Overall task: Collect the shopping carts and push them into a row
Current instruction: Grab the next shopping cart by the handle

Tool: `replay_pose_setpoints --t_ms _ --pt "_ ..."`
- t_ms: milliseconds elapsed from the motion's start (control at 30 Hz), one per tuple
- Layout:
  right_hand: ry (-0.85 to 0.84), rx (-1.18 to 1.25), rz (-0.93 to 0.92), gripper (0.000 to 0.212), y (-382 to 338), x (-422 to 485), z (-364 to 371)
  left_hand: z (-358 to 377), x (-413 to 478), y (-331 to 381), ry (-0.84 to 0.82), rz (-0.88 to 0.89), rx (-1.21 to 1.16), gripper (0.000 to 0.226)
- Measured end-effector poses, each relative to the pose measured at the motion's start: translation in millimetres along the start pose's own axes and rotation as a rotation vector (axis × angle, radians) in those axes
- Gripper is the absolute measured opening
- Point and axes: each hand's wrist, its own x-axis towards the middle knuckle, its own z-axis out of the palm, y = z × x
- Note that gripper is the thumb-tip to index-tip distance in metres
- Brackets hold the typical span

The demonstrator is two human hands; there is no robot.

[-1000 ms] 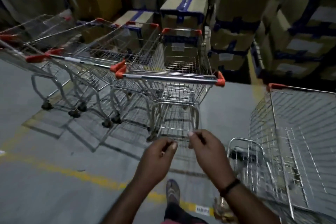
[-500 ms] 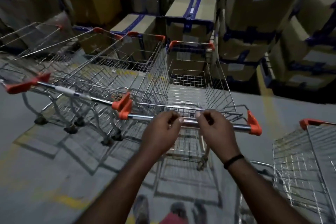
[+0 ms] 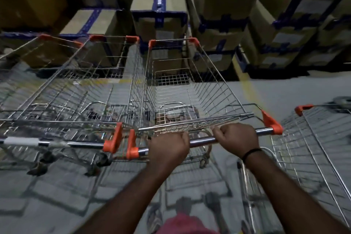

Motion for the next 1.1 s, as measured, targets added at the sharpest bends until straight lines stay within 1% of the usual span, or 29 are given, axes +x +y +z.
replay_pose_setpoints --t_ms 67,133,167,233,333,400,500,600,633,667,767,833,900,967,1033,1100 --pt "-0.038 -0.002 0.014 0.072 12 2 -3 3 3 9 0.045 0.057 -0.001 0.056" --pt "-0.071 -0.009 0.048 0.067 25 2 -7 8 8 23 0.049 0.124 -0.154 0.055" --pt "-0.093 -0.015 0.067 0.066 33 1 -8 13 10 30 0.039 0.146 -0.184 0.056" --pt "-0.118 -0.011 0.091 0.066 47 -6 -7 18 10 43 0.024 0.185 -0.174 0.060" --pt "-0.097 -0.003 0.110 0.068 61 -23 -2 20 0 56 0.071 0.240 -0.097 0.070" --pt "-0.076 0.002 0.125 0.069 69 -33 2 22 -2 62 0.043 0.241 -0.075 0.072" --pt "-0.053 -0.004 0.097 0.071 74 -49 5 19 -7 69 -0.014 0.187 -0.075 0.072" --pt "-0.014 0.038 0.019 0.060 82 -65 6 22 -13 72 -0.021 0.155 -0.079 0.072" --pt "-0.007 0.041 0.001 0.060 87 -70 6 23 -17 72 -0.012 0.151 -0.076 0.072" --pt "-0.002 0.029 0.000 0.064 94 -76 8 24 -20 72 0.004 0.148 -0.064 0.073" --pt "0.002 0.002 0.039 0.089 109 -91 11 29 -32 74 0.055 0.154 -0.043 0.074" --pt "-0.010 -0.006 0.040 0.098 111 -101 10 32 -43 77 0.073 0.145 -0.046 0.074" --pt "-0.019 -0.019 0.041 0.099 109 -113 5 33 -56 79 0.092 0.151 -0.046 0.075" --pt "-0.020 -0.023 0.042 0.091 108 -128 3 33 -73 81 0.114 0.165 -0.042 0.074" --pt "-0.024 -0.023 0.050 0.086 108 -144 4 34 -90 81 0.138 0.189 -0.032 0.070" --pt "-0.028 -0.025 0.061 0.087 109 -162 7 37 -109 80 0.178 0.226 -0.008 0.063"
